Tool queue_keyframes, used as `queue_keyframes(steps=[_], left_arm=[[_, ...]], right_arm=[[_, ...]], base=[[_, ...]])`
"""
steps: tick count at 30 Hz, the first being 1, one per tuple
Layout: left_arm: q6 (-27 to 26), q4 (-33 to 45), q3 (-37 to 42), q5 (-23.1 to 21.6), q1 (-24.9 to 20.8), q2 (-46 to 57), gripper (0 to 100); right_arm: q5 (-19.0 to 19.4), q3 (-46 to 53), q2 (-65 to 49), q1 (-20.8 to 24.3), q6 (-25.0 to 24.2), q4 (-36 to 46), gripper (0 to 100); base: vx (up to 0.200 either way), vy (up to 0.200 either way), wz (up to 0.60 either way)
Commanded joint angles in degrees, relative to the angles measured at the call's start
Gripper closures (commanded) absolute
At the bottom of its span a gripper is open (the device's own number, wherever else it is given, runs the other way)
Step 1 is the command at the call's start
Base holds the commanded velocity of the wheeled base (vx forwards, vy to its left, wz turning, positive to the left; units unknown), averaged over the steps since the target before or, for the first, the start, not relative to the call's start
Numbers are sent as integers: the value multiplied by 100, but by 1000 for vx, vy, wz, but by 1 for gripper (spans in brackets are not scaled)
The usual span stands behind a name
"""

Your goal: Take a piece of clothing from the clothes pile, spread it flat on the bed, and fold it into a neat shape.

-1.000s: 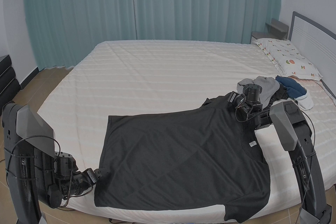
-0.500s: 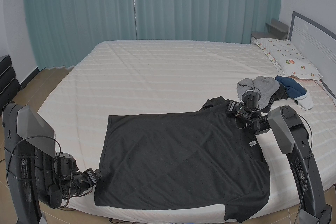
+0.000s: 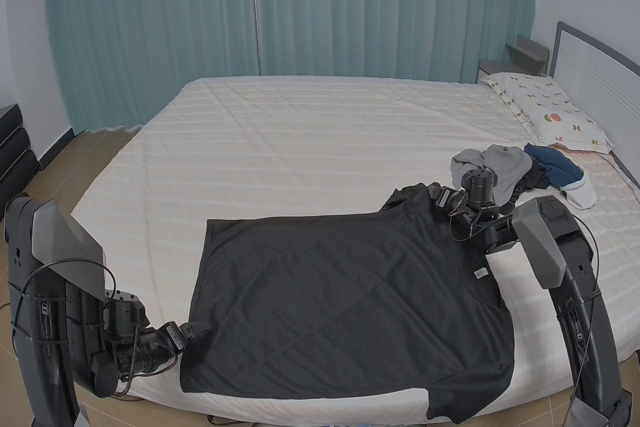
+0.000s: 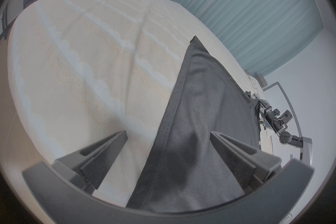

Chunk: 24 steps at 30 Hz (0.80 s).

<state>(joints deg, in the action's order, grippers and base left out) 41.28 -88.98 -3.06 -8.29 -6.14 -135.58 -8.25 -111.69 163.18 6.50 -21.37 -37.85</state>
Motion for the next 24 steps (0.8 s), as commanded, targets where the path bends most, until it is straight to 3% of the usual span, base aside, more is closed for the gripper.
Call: queue_keyframes(steps=[1, 9, 11, 12, 15, 24], left_arm=[[12, -67, 60, -68, -1, 50, 0], [3, -76, 236, -393, -1, 146, 0], [21, -67, 306, -542, 8, 278, 0], [21, -67, 306, -551, 8, 340, 0], [21, -67, 306, -577, 61, 366, 0], [214, -49, 306, -577, 61, 542, 0]], right_arm=[[-1, 2064, -1597, -114, -69, -258, 0], [105, 4217, -2933, -351, -122, -1093, 0], [192, 5052, -3442, -351, -447, -1216, 0], [412, 5755, -3882, -289, -834, -1251, 0], [817, 7029, -4655, -149, -1194, -1269, 0], [1915, 9288, -6018, -219, -1616, -1277, 0]], base=[[0, 0, 0], [0, 0, 0], [0, 0, 0], [0, 0, 0], [0, 0, 0], [-200, 0, 0]])
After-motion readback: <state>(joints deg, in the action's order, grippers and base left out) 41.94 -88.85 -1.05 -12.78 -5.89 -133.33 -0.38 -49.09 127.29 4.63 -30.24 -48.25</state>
